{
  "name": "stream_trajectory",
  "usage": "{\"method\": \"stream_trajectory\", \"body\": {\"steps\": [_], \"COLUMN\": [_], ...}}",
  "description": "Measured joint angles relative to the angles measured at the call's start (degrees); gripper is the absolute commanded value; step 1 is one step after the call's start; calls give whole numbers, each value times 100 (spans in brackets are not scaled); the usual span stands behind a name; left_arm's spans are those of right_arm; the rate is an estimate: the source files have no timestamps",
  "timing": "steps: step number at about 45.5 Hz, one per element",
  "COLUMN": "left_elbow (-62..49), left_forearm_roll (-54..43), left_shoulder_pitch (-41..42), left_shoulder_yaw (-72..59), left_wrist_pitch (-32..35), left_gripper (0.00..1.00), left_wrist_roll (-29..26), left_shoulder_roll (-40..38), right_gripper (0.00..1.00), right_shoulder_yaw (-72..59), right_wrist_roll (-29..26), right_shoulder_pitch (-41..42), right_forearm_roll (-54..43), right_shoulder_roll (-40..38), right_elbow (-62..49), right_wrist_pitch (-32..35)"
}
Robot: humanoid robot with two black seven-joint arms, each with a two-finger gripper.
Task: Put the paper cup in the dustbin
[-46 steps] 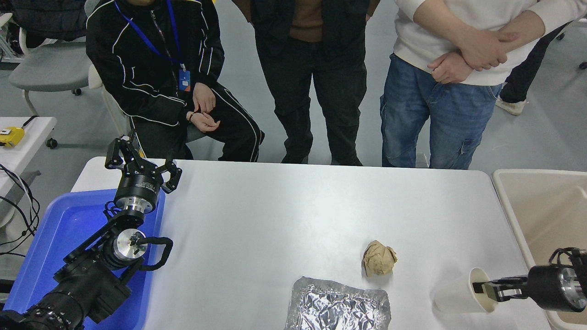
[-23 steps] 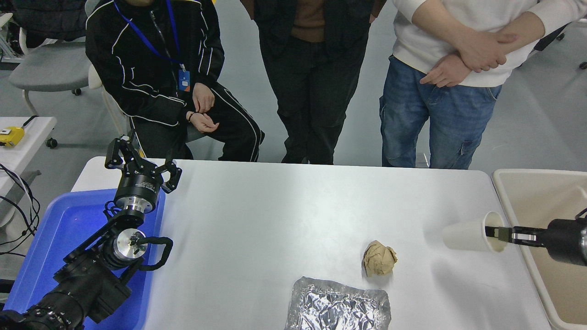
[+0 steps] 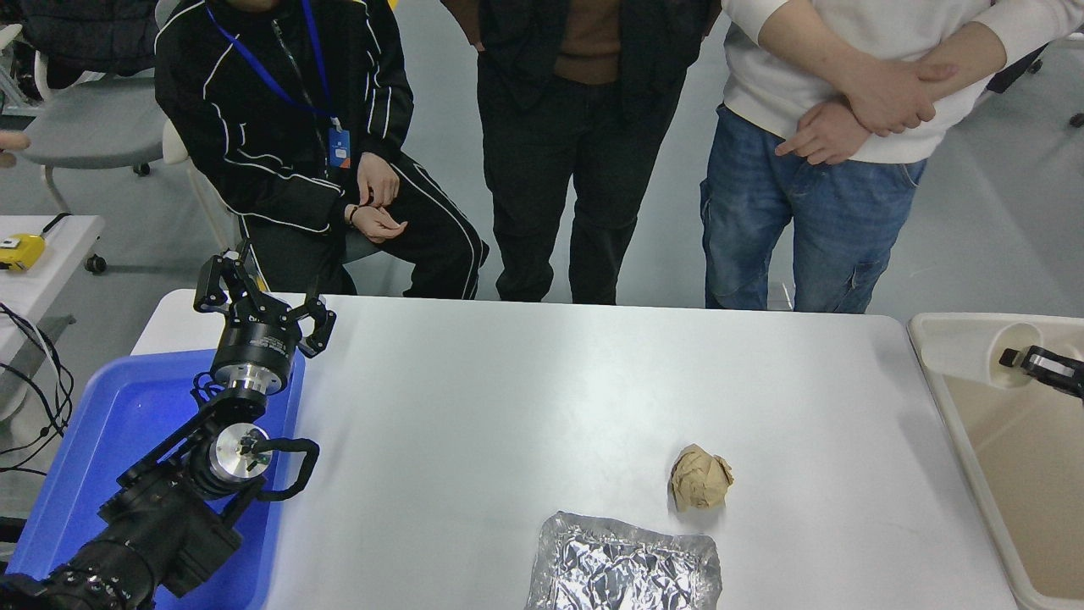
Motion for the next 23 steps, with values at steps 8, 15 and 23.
{"method": "stream_trajectory", "body": {"steps": [8, 15, 23], "left_elbow": [0, -1, 0], "left_forearm_roll": [0, 0, 0], "left_shoulder_pitch": [0, 0, 0], "left_shoulder_yaw": [0, 0, 0], "left_wrist_pitch": [0, 0, 0], "left_gripper": [100, 100, 100], "left_wrist_roll": [0, 0, 0], "left_shoulder_roll": [-1, -1, 0], "right_gripper": [0, 0, 0], "right_shoulder_yaw": [-136, -185, -206], "right_wrist_roll": [-254, -471, -673], "right_shoulder_pitch": [-68, -175, -398], "right_forearm_roll": [548, 908, 1275], "right_shoulder_roll": [174, 278, 339], "right_elbow": [-636, -1051, -1296], "right_wrist_pitch": [4, 1, -22]}}
